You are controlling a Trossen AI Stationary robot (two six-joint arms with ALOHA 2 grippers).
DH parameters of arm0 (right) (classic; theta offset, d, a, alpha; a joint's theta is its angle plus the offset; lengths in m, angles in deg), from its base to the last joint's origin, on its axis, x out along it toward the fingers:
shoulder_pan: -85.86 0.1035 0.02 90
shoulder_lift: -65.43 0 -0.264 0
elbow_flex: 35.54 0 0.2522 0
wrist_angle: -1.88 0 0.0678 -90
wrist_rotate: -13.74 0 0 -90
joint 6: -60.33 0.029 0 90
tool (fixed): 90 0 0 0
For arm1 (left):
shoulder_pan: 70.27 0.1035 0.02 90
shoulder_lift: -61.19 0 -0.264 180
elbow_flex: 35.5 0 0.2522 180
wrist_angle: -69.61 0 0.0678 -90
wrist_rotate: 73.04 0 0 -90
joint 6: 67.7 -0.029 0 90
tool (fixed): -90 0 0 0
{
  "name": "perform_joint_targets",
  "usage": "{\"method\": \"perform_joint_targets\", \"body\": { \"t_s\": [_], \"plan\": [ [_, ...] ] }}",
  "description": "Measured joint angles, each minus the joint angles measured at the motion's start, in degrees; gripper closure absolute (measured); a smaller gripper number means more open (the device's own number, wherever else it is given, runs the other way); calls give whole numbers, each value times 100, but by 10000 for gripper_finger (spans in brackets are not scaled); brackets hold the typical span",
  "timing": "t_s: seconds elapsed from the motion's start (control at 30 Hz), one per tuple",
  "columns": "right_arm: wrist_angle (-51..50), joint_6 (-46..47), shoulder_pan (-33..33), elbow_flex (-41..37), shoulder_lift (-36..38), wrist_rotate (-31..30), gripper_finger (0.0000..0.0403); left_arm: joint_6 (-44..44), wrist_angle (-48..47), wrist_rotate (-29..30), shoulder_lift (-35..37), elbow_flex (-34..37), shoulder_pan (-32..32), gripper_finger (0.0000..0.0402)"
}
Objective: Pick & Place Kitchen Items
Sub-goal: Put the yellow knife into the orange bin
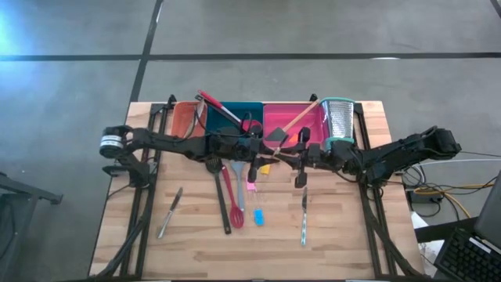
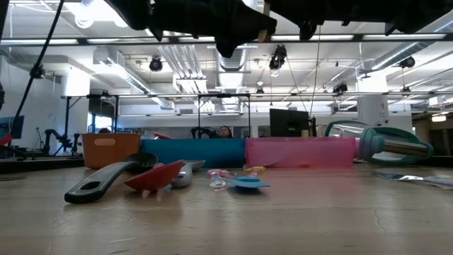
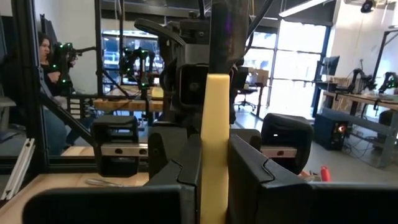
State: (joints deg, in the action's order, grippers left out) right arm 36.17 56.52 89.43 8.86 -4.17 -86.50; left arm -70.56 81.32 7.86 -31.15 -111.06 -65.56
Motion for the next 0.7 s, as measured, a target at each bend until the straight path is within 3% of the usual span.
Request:
{"method": "perform_joint_targets", "body": {
  "t_s": [0.1,0.23,0.33,0.5,0.7],
  "plan": [
    [-67,111,0,0,6,-2,355,10,-106,9,42,0,0,318],
    [-226,191,-2,-13,30,-23,295,37,-393,25,204,13,0,318],
    [-493,155,-7,-12,66,-36,254,-111,-947,402,537,13,0,318],
    [-800,214,-25,-12,103,-56,219,-359,-2421,1663,1304,22,0,318],
    [-891,234,-25,-11,105,-176,217,-278,-4489,4015,2141,33,70,318]
  ]
}}
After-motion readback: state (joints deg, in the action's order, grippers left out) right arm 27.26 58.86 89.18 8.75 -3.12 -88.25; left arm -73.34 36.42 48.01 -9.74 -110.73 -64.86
